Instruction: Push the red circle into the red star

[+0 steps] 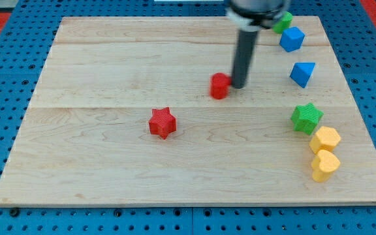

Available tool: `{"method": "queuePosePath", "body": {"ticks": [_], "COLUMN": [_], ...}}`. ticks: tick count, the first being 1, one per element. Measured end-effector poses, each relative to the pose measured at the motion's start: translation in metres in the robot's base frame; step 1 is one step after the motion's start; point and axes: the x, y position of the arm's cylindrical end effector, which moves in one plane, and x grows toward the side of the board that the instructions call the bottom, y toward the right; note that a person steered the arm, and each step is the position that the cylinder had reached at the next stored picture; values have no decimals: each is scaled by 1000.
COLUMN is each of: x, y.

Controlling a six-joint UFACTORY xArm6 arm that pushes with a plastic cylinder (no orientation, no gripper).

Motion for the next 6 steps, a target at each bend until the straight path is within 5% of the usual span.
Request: {"method": "queuePosePath", "body": {"ticks": [3,4,5,6], "x": [3,12,-9,11], "y": [-89,-79,15,43]}}
